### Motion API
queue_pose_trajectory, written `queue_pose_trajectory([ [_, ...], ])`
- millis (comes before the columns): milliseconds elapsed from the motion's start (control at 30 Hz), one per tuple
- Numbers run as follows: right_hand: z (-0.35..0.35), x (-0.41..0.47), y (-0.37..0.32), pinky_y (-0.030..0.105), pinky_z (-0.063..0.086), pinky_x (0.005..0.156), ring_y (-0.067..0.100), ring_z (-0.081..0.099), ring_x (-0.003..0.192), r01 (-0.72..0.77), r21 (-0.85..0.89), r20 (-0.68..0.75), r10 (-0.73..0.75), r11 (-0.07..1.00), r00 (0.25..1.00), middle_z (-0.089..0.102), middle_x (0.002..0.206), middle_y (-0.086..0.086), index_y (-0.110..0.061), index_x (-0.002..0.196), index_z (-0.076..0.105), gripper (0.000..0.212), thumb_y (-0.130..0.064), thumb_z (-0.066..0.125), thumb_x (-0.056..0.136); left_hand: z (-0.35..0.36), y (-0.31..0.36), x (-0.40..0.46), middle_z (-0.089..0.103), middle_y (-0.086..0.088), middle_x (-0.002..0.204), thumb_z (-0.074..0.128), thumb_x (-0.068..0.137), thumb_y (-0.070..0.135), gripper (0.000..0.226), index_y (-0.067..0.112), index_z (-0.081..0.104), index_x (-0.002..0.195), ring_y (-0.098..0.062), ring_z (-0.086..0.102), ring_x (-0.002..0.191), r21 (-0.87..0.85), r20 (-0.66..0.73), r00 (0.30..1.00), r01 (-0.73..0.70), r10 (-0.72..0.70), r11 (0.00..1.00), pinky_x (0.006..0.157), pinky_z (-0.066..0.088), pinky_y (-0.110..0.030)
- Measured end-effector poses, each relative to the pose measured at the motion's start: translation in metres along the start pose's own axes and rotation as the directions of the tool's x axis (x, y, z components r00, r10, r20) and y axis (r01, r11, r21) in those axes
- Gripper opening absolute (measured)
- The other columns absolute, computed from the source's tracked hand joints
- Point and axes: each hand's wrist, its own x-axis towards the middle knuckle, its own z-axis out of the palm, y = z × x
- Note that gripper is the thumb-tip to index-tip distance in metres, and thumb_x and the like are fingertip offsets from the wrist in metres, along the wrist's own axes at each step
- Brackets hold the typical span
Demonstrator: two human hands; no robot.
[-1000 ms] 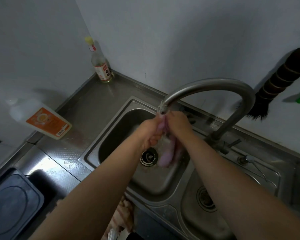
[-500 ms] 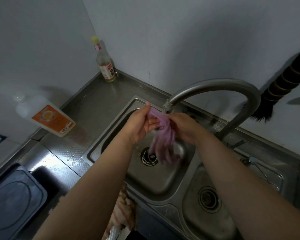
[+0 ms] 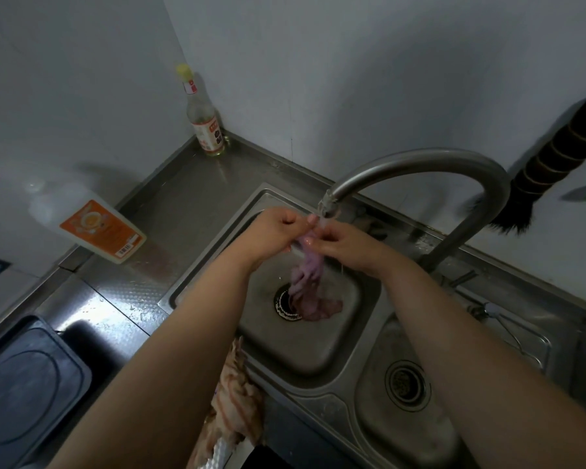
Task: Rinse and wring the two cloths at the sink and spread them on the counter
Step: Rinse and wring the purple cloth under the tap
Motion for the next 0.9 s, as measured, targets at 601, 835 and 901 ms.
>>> queue_pose_trajectory([
  [601, -0.021, -0.003, 0.005, 0.042, 0.05, 0.095, 0.024, 0.064, 0.106, 0.109, 0.35, -0.295, -0.001, 0.931, 0.955, 0.07, 0.107, 0.006, -0.03, 0.1, 0.069, 0.032, -0.011, 0.044, 0.099, 0.032, -0.027, -0.011, 0.065, -0.004, 0.084, 0.053, 0.096, 0.009, 0.016, 0.007, 0.066, 0.087, -0.013, 0.059, 0.084, -0.29, 0.041, 0.998, -0.041, 0.055, 0.956, 0.084, 0.046, -0.024],
  [835, -0.013, -0.014, -0.009, 0.027, 0.043, 0.074, 0.009, 0.056, 0.081, -0.138, -0.395, -0.073, 0.118, 0.908, 0.99, 0.062, 0.087, -0.003, -0.015, 0.097, 0.065, 0.022, -0.036, 0.06, 0.092, 0.015, -0.009, 0.002, 0.05, 0.009, 0.06, 0.055, 0.094, 0.023, 0.025, 0.032, 0.053, 0.071, -0.009, 0.047, 0.058, 0.405, -0.158, 0.94, -0.217, 0.302, 0.888, 0.058, 0.039, -0.031],
  [901, -0.011, -0.014, -0.008, 0.026, 0.038, 0.062, 0.006, 0.05, 0.066, -0.125, -0.415, -0.101, 0.091, 0.901, 0.991, 0.056, 0.071, -0.005, -0.016, 0.079, 0.061, 0.024, -0.034, 0.057, 0.094, 0.015, 0.001, 0.005, 0.055, 0.003, 0.064, 0.051, 0.096, 0.023, 0.022, 0.022, 0.054, 0.075, -0.013, 0.051, 0.061, 0.503, -0.108, 0.948, -0.207, 0.299, 0.839, 0.059, 0.039, -0.033],
])
